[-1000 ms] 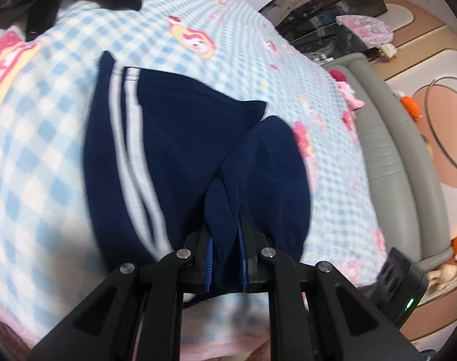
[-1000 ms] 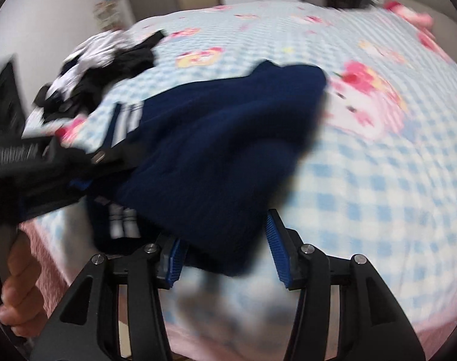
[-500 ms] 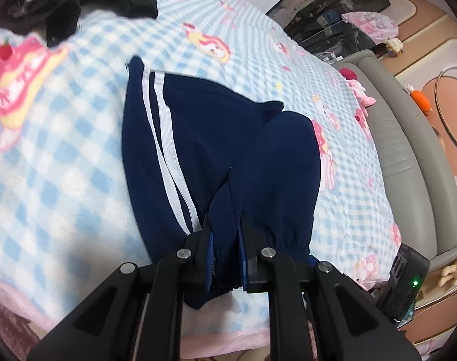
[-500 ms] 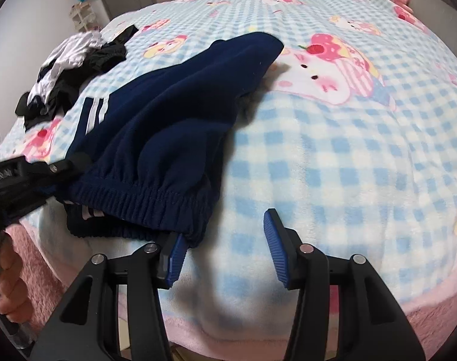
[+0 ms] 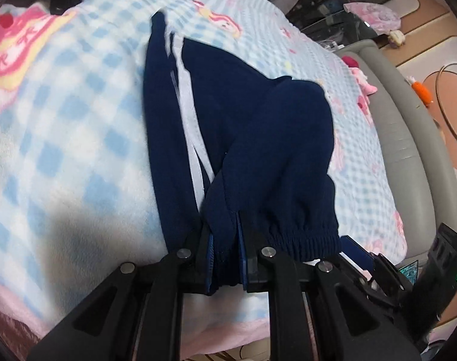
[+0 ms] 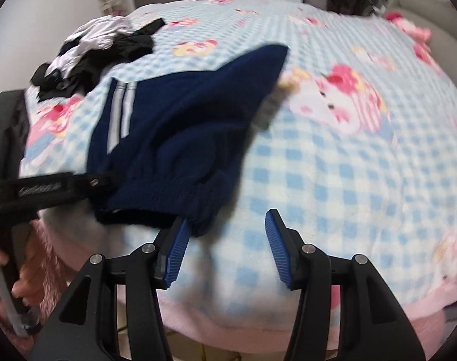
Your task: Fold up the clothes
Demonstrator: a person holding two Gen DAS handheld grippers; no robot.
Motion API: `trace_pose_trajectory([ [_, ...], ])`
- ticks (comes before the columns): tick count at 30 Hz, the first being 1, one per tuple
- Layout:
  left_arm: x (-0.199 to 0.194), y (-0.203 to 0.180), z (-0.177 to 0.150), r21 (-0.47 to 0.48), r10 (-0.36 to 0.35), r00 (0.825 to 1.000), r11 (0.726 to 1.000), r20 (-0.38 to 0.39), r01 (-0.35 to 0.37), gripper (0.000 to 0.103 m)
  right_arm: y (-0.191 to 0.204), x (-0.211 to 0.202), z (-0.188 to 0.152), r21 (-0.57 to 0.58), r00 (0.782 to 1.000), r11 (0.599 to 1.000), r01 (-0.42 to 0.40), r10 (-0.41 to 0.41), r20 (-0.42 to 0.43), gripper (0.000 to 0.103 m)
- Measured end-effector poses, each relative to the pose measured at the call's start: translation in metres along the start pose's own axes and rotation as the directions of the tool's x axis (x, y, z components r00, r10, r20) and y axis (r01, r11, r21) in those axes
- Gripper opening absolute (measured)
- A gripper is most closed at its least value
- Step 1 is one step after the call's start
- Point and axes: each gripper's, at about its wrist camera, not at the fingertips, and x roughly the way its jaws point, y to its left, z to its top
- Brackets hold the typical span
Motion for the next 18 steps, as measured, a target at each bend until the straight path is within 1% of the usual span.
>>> trace_pose_trajectory([
  [3,-0.006,-0.008,0.001,0.035,0.020,1.000,0.999,0.015,-0.020,0.014,0.004,-0.015,0.005,0.007,1.000,1.000,-0.009,0.009,0.024,0.051],
  [5,-0.011,-0.012,0.001,0.044,0.016,1.000,0.999,0.026,-0.017,0.014,0.005,-0.024,0.009,0.019,0.998,1.000,-0.005,0.004,0.062,0.051],
  [8,-0.018,-0.013,0.003,0.040,0.008,0.999,0.999,0.042,-0.010,0.014,0.000,-0.027,0.016,0.069,0.995,0.997,-0.029,0.022,0.099,0.051],
  [10,-0.019,-0.012,0.002,0.043,0.012,0.999,0.999,0.039,-0.013,0.014,-0.004,-0.016,0.019,0.098,0.996,0.994,-0.040,0.032,0.079,0.051],
  [11,-0.018,-0.012,0.002,0.046,0.016,0.999,0.999,0.035,-0.018,0.014,-0.004,-0.007,0.020,0.100,0.998,0.994,-0.042,0.036,0.054,0.051],
  [14,-0.018,-0.011,0.000,0.054,0.030,0.999,0.998,0.023,-0.031,0.014,0.004,0.016,0.018,0.074,0.999,0.997,-0.037,0.039,-0.021,0.051],
  [16,-0.018,-0.010,-0.001,0.060,0.039,0.999,0.997,0.015,-0.040,0.014,0.007,0.028,0.014,0.061,0.999,0.998,-0.021,0.023,-0.045,0.051],
  [18,-0.018,-0.010,-0.003,0.067,0.048,0.999,0.997,0.007,-0.049,0.014,0.004,0.036,0.010,0.071,0.998,0.997,-0.011,0.015,-0.057,0.051],
])
